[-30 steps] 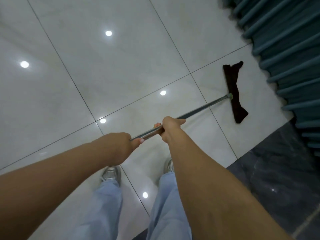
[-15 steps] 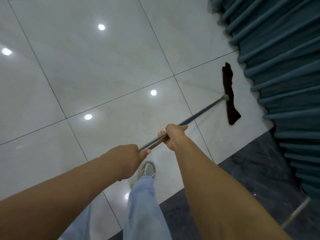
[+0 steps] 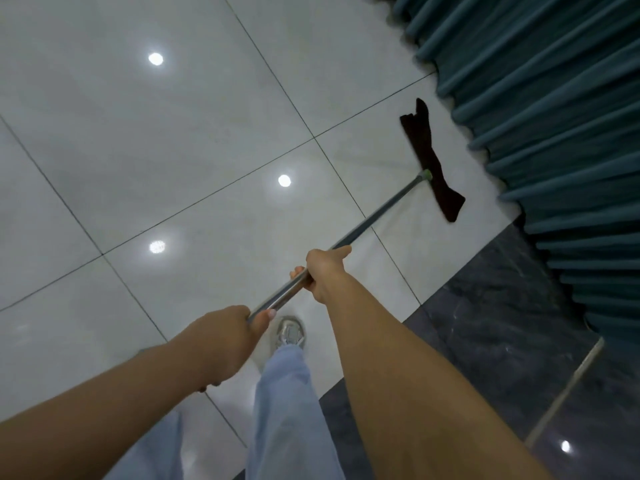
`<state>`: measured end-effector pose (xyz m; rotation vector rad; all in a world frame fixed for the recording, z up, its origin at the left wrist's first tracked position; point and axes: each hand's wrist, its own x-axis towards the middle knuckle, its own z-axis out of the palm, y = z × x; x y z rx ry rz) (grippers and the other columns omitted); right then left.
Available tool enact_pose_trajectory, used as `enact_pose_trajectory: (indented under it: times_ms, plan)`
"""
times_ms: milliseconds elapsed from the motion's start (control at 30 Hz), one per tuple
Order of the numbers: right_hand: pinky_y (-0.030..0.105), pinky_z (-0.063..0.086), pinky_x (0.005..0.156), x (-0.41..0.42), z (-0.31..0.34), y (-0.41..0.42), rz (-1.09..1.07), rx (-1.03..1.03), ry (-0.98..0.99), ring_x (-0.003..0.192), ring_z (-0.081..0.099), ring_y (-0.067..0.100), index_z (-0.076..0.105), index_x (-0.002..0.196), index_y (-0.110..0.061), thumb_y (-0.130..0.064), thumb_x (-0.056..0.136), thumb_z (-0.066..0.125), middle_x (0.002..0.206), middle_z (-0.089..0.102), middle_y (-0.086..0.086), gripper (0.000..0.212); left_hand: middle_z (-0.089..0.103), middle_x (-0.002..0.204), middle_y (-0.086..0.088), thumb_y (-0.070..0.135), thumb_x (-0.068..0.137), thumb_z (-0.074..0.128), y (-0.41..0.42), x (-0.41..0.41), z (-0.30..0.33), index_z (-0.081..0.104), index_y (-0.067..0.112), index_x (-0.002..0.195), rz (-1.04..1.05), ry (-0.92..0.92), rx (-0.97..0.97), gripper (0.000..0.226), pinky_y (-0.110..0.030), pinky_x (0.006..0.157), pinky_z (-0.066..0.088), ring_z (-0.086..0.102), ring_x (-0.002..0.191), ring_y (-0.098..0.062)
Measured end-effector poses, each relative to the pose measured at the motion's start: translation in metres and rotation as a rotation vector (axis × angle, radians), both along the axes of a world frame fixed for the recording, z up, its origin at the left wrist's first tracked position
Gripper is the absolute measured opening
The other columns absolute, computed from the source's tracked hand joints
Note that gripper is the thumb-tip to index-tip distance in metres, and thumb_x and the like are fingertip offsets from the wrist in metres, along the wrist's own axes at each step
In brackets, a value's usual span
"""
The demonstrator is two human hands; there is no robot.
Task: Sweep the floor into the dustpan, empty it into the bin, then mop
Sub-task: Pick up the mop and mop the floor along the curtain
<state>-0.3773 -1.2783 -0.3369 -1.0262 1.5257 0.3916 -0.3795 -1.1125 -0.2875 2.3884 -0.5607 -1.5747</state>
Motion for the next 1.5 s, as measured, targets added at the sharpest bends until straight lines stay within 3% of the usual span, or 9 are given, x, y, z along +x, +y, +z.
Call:
enact_pose_trajectory:
  times_ms: [267, 367, 433, 567, 733, 867, 1067, 1300, 1500]
  plan:
    - [0.028, 0.058, 0.077, 0.036, 0.02, 0.172, -0.084, 0.177, -0.121, 0.061, 0.065, 0.016, -0.029, 0.146, -0.033, -0.01, 0.099, 0.033, 0.073, 0.055, 0.007, 0.081, 0.053, 0.067, -0.002, 0.057, 0.095, 0.025, 0.169, 0.057, 0.051, 0.049, 0.014, 0.073, -0.023, -0.074, 0.215, 0.053, -0.02, 0.046, 0.034, 0.05, 0.05, -0.011]
    - [0.035, 0.058, 0.084, 0.058, 0.028, 0.216, -0.151, 0.181, -0.176, 0.077, 0.07, 0.022, -0.03, 0.146, -0.033, -0.008, 0.098, 0.034, 0.073, 0.054, 0.008, 0.083, 0.057, 0.069, -0.007, 0.065, 0.089, 0.023, 0.211, 0.083, 0.062, 0.053, 0.011, 0.077, -0.016, -0.069, 0.263, 0.063, -0.03, 0.047, 0.048, 0.053, 0.042, -0.018]
    - [0.033, 0.058, 0.081, 0.062, 0.033, 0.226, -0.166, 0.144, -0.206, 0.069, 0.066, 0.02, -0.028, 0.147, -0.031, -0.005, 0.098, 0.033, 0.074, 0.049, 0.007, 0.082, 0.058, 0.07, -0.01, 0.067, 0.088, 0.022, 0.22, 0.089, 0.066, 0.053, 0.011, 0.079, -0.004, -0.039, 0.262, 0.065, -0.032, 0.047, 0.05, 0.053, 0.04, -0.02]
    - [0.029, 0.055, 0.069, 0.051, 0.036, 0.221, -0.11, 0.101, -0.179, 0.062, 0.062, 0.016, -0.025, 0.148, -0.029, -0.005, 0.098, 0.031, 0.099, 0.053, 0.011, 0.079, 0.058, 0.077, -0.009, 0.066, 0.09, 0.023, 0.213, 0.074, 0.07, 0.052, 0.012, 0.082, 0.02, -0.001, 0.218, 0.062, -0.024, 0.039, 0.045, 0.053, 0.044, -0.019]
    - [0.024, 0.053, 0.056, 0.033, 0.029, 0.184, -0.046, 0.073, -0.094, 0.056, 0.063, 0.015, -0.022, 0.149, -0.031, -0.01, 0.098, 0.031, 0.094, 0.061, 0.011, 0.077, 0.051, 0.068, -0.003, 0.06, 0.094, 0.021, 0.172, 0.047, 0.072, 0.05, 0.012, 0.08, 0.019, 0.007, 0.179, 0.058, -0.017, 0.037, 0.033, 0.045, 0.045, -0.011]
    - [0.029, 0.056, 0.073, 0.022, 0.031, 0.116, -0.03, 0.024, -0.098, 0.059, 0.059, 0.017, -0.017, 0.151, -0.026, -0.005, 0.099, 0.032, 0.076, 0.052, 0.012, 0.075, 0.051, 0.067, -0.006, 0.061, 0.094, 0.023, 0.105, 0.031, 0.069, 0.056, 0.007, 0.086, 0.101, 0.094, 0.116, 0.064, -0.02, 0.047, 0.041, 0.044, 0.05, -0.014]
    - [0.032, 0.057, 0.075, -0.011, 0.028, 0.04, 0.104, -0.069, -0.015, 0.061, 0.058, 0.017, -0.002, 0.151, -0.016, -0.002, 0.098, 0.034, 0.075, 0.05, 0.014, 0.066, 0.048, 0.065, -0.006, 0.057, 0.097, 0.019, 0.028, -0.006, 0.07, 0.056, 0.003, 0.095, 0.151, 0.232, 0.082, 0.066, -0.022, 0.047, 0.038, 0.042, 0.049, -0.015]
    - [0.037, 0.058, 0.085, -0.034, 0.018, 0.047, 0.092, -0.067, -0.038, 0.06, 0.057, 0.016, -0.017, 0.151, -0.022, -0.002, 0.098, 0.034, 0.071, 0.047, 0.011, 0.076, 0.047, 0.064, -0.006, 0.054, 0.099, 0.021, 0.034, -0.034, 0.057, 0.05, 0.007, 0.084, 0.211, 0.222, 0.121, 0.057, -0.025, 0.055, 0.04, 0.041, 0.049, -0.014]
    - [0.034, 0.058, 0.079, -0.065, 0.019, 0.084, 0.112, -0.089, -0.024, 0.062, 0.059, 0.016, -0.005, 0.152, -0.019, -0.002, 0.097, 0.036, 0.074, 0.051, 0.014, 0.07, 0.048, 0.063, -0.01, 0.055, 0.098, 0.025, 0.071, -0.065, 0.058, 0.052, 0.002, 0.09, 0.288, 0.268, 0.117, 0.06, -0.023, 0.044, 0.04, 0.041, 0.045, -0.017]
